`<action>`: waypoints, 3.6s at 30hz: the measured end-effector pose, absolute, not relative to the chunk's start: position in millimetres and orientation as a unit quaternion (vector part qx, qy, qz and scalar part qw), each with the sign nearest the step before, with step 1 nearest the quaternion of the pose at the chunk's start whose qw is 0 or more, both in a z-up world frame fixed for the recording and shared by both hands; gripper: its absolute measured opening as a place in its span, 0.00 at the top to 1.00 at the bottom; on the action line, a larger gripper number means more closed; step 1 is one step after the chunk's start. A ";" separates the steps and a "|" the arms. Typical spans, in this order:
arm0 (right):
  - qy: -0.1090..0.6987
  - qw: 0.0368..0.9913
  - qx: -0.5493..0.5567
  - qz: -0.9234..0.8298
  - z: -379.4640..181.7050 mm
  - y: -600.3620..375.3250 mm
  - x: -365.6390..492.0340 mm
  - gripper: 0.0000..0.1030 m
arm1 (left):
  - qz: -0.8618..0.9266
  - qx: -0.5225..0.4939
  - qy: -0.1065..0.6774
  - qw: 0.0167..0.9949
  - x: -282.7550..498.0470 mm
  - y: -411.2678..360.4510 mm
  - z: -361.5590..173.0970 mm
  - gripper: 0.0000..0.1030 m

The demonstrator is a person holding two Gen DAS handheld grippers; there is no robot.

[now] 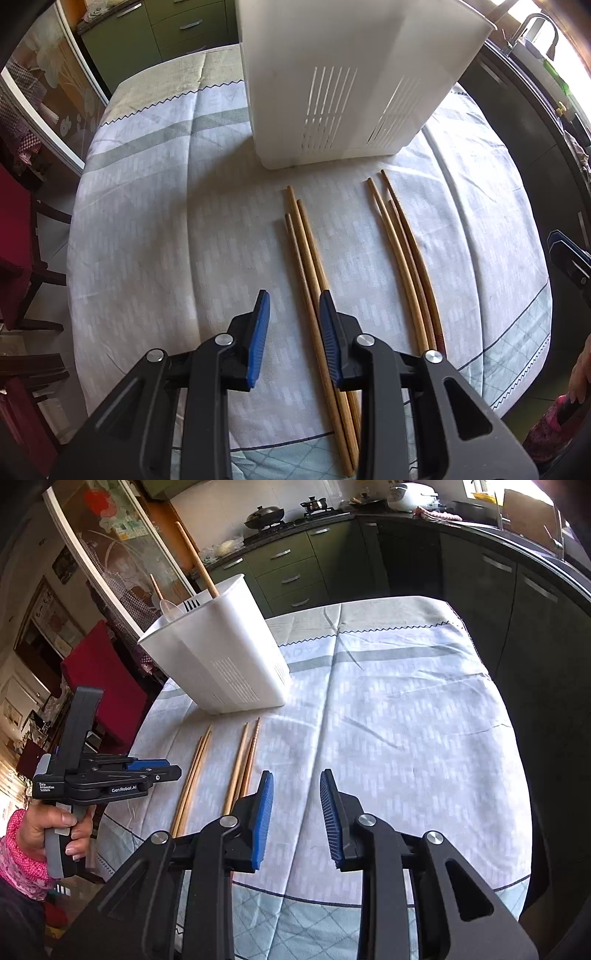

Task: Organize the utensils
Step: 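Grasp another wooden chopstick with the left tool while the right tool grasps one too, then lift the held chopstick upright toward the caddy with the left tool while the right tool does likewise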

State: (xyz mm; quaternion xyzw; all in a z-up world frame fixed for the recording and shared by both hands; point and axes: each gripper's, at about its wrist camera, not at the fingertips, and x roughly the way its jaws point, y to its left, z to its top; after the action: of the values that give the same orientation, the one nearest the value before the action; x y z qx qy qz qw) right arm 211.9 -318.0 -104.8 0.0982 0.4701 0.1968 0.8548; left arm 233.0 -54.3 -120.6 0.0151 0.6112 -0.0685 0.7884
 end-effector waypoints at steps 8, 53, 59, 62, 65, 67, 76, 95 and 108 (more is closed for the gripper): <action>0.471 0.850 0.102 0.211 -102.9 -312.1 215.9 0.70 | -0.056 0.033 0.626 0.777 235.6 -59.1 -131.7 0.76; 0.573 0.799 -0.078 0.168 -170.7 -191.3 271.6 0.71 | -0.041 0.031 0.633 0.773 237.8 -16.1 -141.2 0.94; 0.570 0.798 -0.104 0.167 -171.4 -170.1 278.6 0.85 | -0.034 0.035 0.631 0.774 243.7 -22.0 -141.0 0.94; 0.576 0.793 -0.100 0.173 -171.4 -165.4 281.7 0.92 | -0.034 0.038 0.631 0.774 246.3 -25.6 -140.9 0.94; 0.579 0.792 -0.088 0.175 -171.3 -164.7 285.3 0.93 | -0.036 0.033 0.632 0.774 247.3 -24.1 -140.9 0.94; 0.576 0.794 -0.079 0.177 -169.4 -167.0 286.1 0.93 | -0.036 0.028 0.632 0.774 247.4 -22.8 -140.6 0.94; 0.543 0.815 -0.044 0.198 -130.1 -203.5 279.9 0.93 | -0.045 0.018 0.601 0.798 243.4 -12.0 -110.3 0.94; 0.437 0.873 -0.003 0.216 -47.5 -260.9 199.3 0.93 | -0.073 0.010 0.510 0.857 171.1 -14.6 -18.7 0.94; 0.381 0.900 0.029 0.210 -30.5 -292.3 149.9 0.93 | -0.086 0.001 0.464 0.882 117.2 -7.1 6.8 0.94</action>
State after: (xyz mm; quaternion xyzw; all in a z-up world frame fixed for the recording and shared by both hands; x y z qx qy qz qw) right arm 149.9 -292.4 -30.5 0.0285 0.3811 0.2099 0.8999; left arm 117.2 -7.1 6.8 0.0012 0.4641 -0.0857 0.8816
